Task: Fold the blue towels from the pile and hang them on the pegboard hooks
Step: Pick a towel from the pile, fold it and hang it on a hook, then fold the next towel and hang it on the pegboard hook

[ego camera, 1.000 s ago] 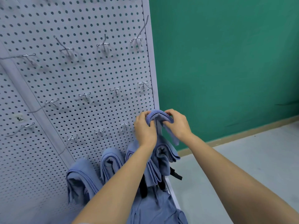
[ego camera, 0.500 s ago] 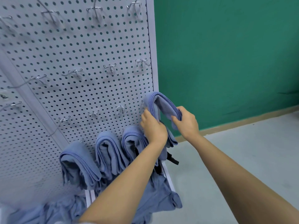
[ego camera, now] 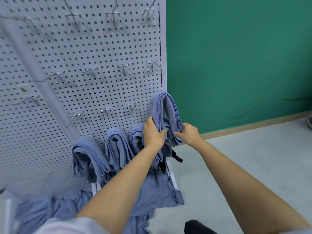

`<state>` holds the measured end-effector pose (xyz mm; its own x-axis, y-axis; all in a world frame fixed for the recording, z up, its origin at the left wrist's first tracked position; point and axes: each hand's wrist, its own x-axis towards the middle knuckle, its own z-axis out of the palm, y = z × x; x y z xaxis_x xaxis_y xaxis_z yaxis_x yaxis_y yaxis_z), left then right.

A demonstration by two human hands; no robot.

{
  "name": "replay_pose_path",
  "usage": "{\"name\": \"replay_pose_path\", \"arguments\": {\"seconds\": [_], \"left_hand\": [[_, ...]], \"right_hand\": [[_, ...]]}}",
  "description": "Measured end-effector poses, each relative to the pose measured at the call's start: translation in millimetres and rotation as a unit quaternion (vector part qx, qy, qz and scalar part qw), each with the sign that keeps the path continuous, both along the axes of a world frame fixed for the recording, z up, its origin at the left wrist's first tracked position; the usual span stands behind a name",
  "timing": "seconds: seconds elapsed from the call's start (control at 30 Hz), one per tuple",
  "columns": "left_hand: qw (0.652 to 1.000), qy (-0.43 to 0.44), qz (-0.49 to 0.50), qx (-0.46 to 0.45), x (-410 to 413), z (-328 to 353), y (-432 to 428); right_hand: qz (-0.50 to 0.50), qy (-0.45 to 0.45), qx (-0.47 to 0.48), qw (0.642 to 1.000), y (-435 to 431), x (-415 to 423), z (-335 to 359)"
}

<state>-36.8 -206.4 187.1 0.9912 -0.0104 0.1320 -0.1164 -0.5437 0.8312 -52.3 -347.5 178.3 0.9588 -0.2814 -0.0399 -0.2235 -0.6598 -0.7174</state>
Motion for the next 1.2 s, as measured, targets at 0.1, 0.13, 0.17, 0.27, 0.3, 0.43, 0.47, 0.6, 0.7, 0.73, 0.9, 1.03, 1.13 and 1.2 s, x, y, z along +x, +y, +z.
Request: {"name": "replay_pose_path", "arguments": {"seconds": [0.1, 0.13, 0.17, 0.27, 0.3, 0.43, 0.47, 0.6, 0.7, 0.73, 0.9, 1.03, 1.13, 1.2], "left_hand": [[0.999, 0.024, -0.02, -0.009, -23, 7, 26], [0.999, 0.024, -0.021, -0.003, -32, 9, 36], [1.0, 0.023, -0.02, 0.0, -41, 10, 48], [1.0, 0.024, -0.007, 0.0, -68, 4, 85], [1.0, 0.03, -0.003, -0.002, -78, -1, 98], [0.997, 0.073, 0.007, -0.017, -112, -36, 153], [0.996, 0.089, 0.012, -0.018, -119, -48, 167], [0.989, 0.141, 0.04, -0.01, -137, -107, 217], [0.981, 0.182, 0.072, 0.007, -142, -149, 244], [0.978, 0.196, 0.076, 0.01, -142, -162, 251], [0.964, 0.249, 0.092, 0.032, -130, -217, 267], [0.955, 0.279, 0.095, 0.047, -102, -248, 266], [0.955, 0.279, 0.095, 0.036, -73, -265, 261], [0.957, 0.272, 0.099, 0.026, -55, -273, 259]], "right_hand": [[0.006, 0.023, 0.014, 1.0, 15, -31, 12], [0.013, 0.022, 0.02, 0.999, 22, -41, 13], [0.021, 0.019, 0.024, 0.999, 31, -51, 15], [0.047, 0.016, 0.036, 0.998, 61, -84, 10], [0.058, 0.021, 0.043, 0.997, 72, -95, 6], [0.087, 0.048, 0.058, 0.993, 117, -131, -34], [0.093, 0.06, 0.059, 0.992, 127, -137, -47], [0.11, 0.129, 0.087, 0.982, 165, -156, -101], [0.12, 0.156, 0.083, 0.977, 187, -158, -138], [0.122, 0.162, 0.077, 0.976, 194, -156, -149], [0.112, 0.201, 0.075, 0.97, 222, -135, -202], [0.111, 0.194, 0.048, 0.974, 238, -107, -239], [0.114, 0.199, 0.054, 0.972, 248, -82, -262], [0.106, 0.194, 0.065, 0.973, 254, -63, -272]]}}
